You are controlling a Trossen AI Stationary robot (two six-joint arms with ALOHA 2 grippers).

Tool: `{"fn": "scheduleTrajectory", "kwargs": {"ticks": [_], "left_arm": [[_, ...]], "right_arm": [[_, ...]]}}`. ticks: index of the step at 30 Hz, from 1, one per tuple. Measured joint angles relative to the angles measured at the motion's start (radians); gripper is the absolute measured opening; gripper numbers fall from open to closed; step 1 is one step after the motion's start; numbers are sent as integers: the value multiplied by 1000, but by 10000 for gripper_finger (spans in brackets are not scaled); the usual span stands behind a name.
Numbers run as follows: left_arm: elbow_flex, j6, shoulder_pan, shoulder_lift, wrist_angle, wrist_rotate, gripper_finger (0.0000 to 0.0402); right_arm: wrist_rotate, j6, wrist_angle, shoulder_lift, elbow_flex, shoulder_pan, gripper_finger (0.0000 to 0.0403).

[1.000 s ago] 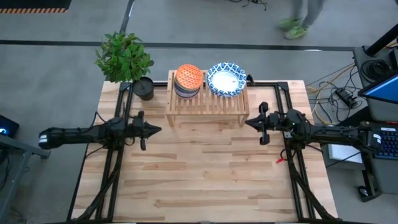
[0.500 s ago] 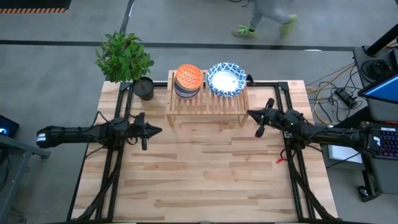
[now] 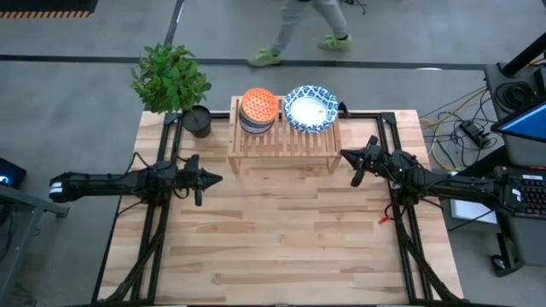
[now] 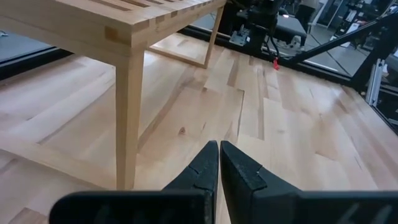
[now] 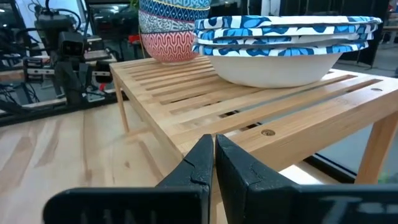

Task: Place and stack bowls onto a shelf
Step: Return to Home Position

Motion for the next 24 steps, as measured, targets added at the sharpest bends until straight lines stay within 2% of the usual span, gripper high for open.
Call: {"fn": "scheduleTrajectory", "kwargs": {"ticks": [24], "left_arm": [[2,0,0,6,1,2,0]], "right_arm": [[-1,10,0,0,0,0,9]]}}
